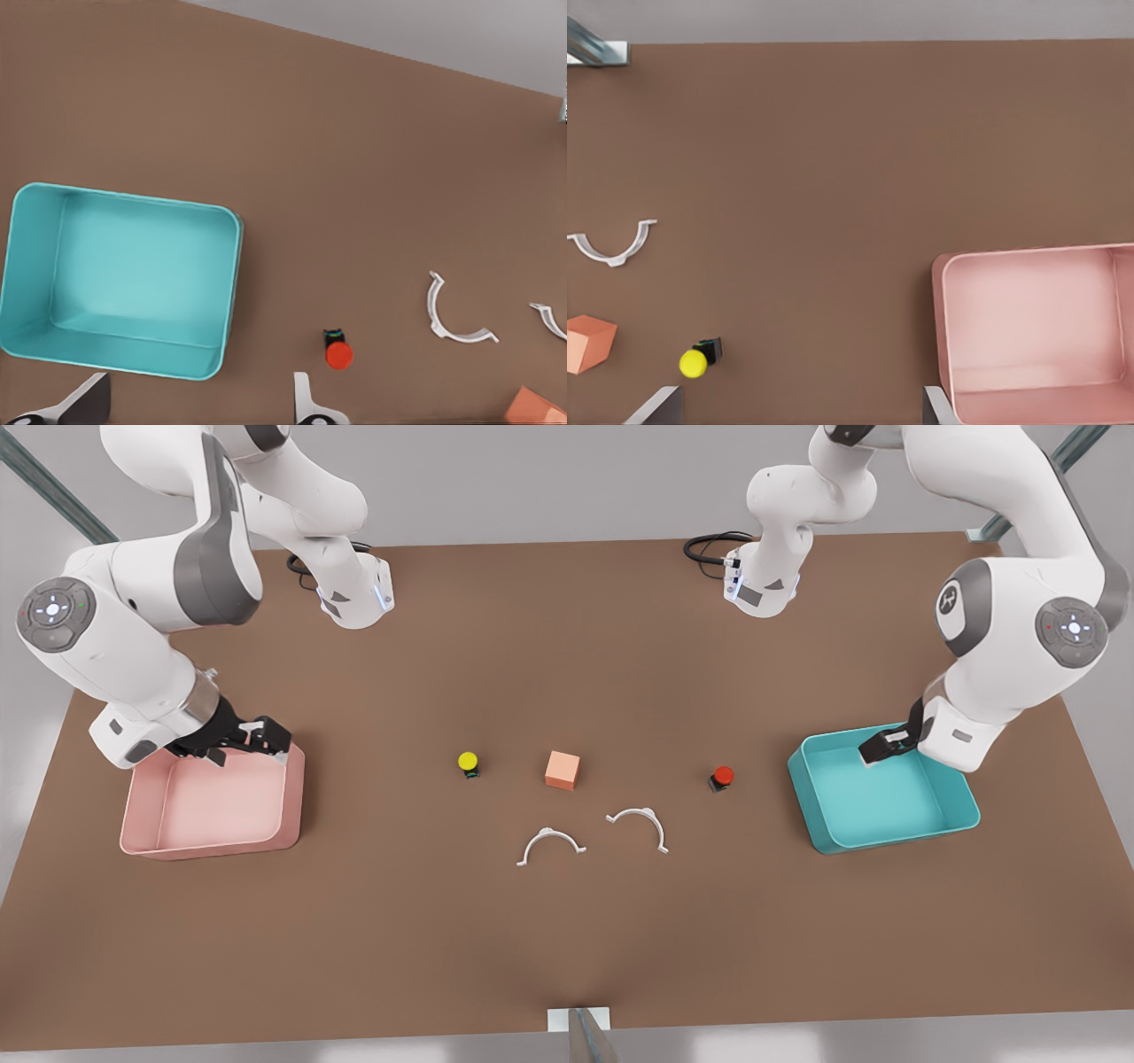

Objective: Place the red button in the blue storage box with the left arm, and place the yellow button in the pink storage box with the right arm

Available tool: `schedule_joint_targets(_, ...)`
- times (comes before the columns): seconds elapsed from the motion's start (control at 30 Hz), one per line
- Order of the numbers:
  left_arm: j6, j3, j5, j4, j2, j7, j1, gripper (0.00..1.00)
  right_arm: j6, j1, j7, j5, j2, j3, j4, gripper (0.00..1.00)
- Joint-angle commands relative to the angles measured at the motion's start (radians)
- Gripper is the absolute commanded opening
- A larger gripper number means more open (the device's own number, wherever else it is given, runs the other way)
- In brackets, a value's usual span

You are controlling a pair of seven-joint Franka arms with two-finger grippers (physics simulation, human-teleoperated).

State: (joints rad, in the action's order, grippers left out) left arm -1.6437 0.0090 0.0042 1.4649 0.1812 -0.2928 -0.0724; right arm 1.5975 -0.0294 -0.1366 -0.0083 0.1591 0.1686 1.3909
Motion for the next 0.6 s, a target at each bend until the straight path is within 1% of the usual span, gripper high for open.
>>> schedule_joint_targets(0.0,0.001,-0.001,0.002,-0.002,0.001,0.377,-0.004,1.0,0.006,0.002,-0.003,0.001,-0.001,0.0,0.003,1.0)
schedule_joint_targets(0.07,-0.008,-0.003,0.003,-0.005,0.087,0.374,-0.145,1.0,0.016,0.022,-0.003,-0.007,0.011,0.012,0.026,1.0)
schedule_joint_targets(0.1,-0.096,-0.003,-0.003,0.037,0.115,0.374,-0.196,1.0,0.024,0.063,-0.003,-0.009,0.028,0.025,0.025,1.0)
schedule_joint_targets(0.13,-0.238,-0.003,-0.007,0.147,0.106,0.376,-0.225,1.0,0.067,0.144,-0.058,-0.048,0.066,0.023,0.025,1.0)
schedule_joint_targets(0.17,-0.408,-0.003,-0.007,0.293,0.075,0.377,-0.236,1.0,0.078,0.21,-0.152,-0.045,0.094,0.025,0.023,1.0)
schedule_joint_targets(0.2,-0.496,-0.001,-0.006,0.376,0.07,0.389,-0.239,1.0,0.099,0.301,-0.267,-0.048,0.131,0.025,0.023,1.0)
schedule_joint_targets(0.23,-0.542,-0.001,-0.006,0.423,0.069,0.403,-0.239,0.99,0.12,0.402,-0.386,-0.048,0.174,0.023,0.033,1.0)
schedule_joint_targets(0.27,-0.614,-0.003,-0.006,0.483,0.073,0.403,-0.24,0.99,0.188,0.506,-0.55,-0.05,0.201,0.023,0.092,1.0)
schedule_joint_targets(0.3,-0.674,-0.003,-0.006,0.518,0.095,0.405,-0.257,0.99,0.341,0.588,-0.751,-0.059,0.224,0.023,0.203,1.0)
schedule_joint_targets(0.33,-0.8,-0.003,-0.006,0.59,0.095,0.406,-0.26,0.99,0.453,0.621,-0.879,-0.07,0.229,0.025,0.313,1.0)
schedule_joint_targets(0.37,-0.847,-0.003,-0.006,0.601,0.118,0.477,-0.26,1.0,0.467,0.612,-0.893,-0.07,0.255,0.023,0.319,1.0)
schedule_joint_targets(0.43,-0.867,-0.003,-0.006,0.606,0.142,0.503,-0.276,1.0,0.486,0.588,-0.894,-0.065,0.281,0.012,0.309,1.0)
schedule_joint_targets(0.5,-0.943,-0.004,-0.006,0.657,0.158,0.503,-0.287,1.0,0.507,0.565,-0.894,-0.068,0.304,0.011,0.309,1.0)
schedule_joint_targets(0.57,-0.949,-0.004,-0.006,0.66,0.182,0.512,-0.287,1.0,0.515,0.563,-0.896,-0.068,0.309,0.011,0.312,1.0)
